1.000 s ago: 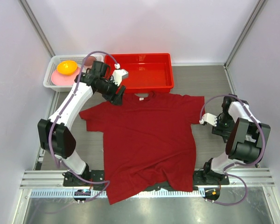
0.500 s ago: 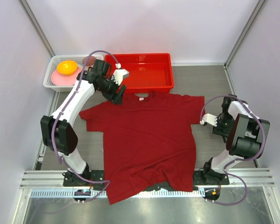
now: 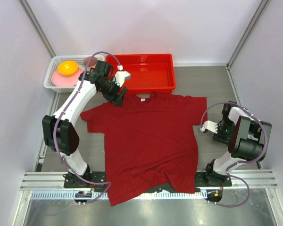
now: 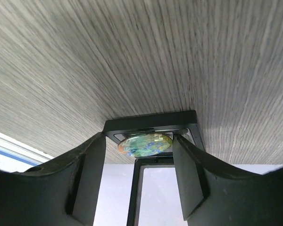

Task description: Pin the brooch onto the clothing

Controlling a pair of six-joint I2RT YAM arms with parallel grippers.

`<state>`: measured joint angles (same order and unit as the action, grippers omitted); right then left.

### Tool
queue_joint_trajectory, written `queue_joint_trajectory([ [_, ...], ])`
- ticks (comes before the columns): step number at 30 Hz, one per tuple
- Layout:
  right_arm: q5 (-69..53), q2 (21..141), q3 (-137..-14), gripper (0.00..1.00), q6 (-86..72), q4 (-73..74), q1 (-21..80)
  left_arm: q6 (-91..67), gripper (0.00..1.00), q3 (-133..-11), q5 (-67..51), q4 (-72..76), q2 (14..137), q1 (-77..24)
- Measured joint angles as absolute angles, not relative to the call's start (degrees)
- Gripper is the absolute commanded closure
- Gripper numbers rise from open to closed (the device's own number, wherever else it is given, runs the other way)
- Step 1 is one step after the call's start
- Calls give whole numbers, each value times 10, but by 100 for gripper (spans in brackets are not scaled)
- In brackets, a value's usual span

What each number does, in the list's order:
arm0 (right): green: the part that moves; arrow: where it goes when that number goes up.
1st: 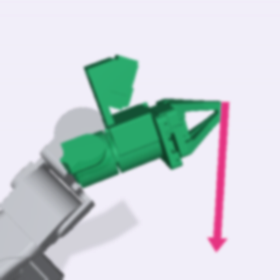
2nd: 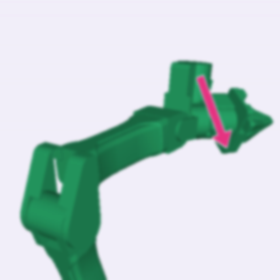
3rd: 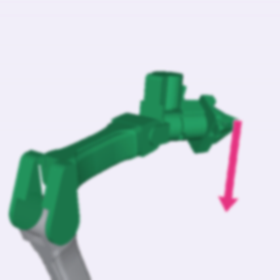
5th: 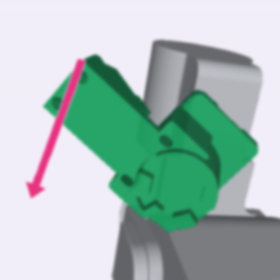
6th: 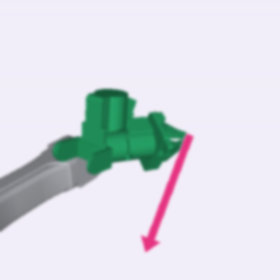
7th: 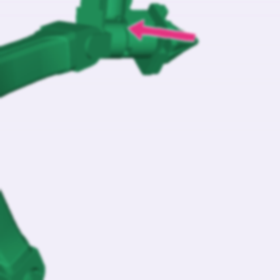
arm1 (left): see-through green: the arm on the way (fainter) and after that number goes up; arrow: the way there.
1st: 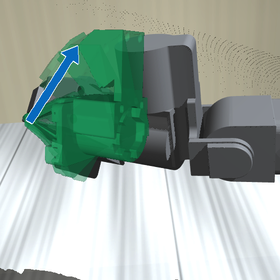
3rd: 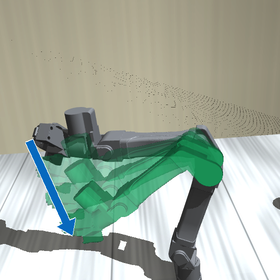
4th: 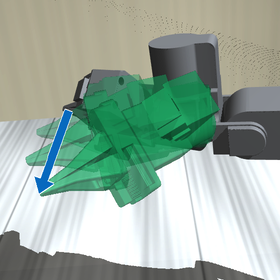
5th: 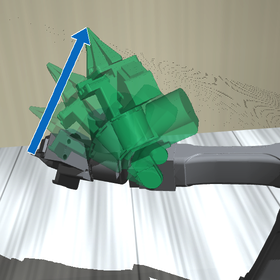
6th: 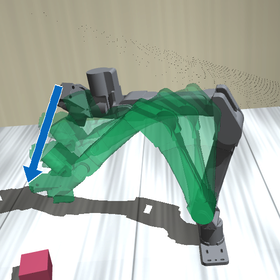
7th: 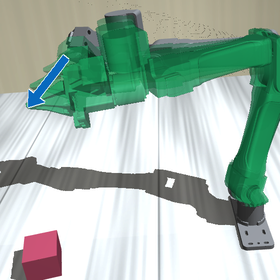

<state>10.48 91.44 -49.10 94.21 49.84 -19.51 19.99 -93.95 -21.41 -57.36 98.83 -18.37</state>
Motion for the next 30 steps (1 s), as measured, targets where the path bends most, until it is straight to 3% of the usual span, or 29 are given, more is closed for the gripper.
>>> queue_joint_trajectory([
  [4,110,909,-478,37,942,480,-195,201,37,-940,-210,-576,990,-184],
  [15,122,907,-475,55,942,459,-195,211,37,-940,-205,-582,990,-184],
  [30,85,870,-505,56,941,510,-188,213,32,-940,-203,-578,990,-184],
])
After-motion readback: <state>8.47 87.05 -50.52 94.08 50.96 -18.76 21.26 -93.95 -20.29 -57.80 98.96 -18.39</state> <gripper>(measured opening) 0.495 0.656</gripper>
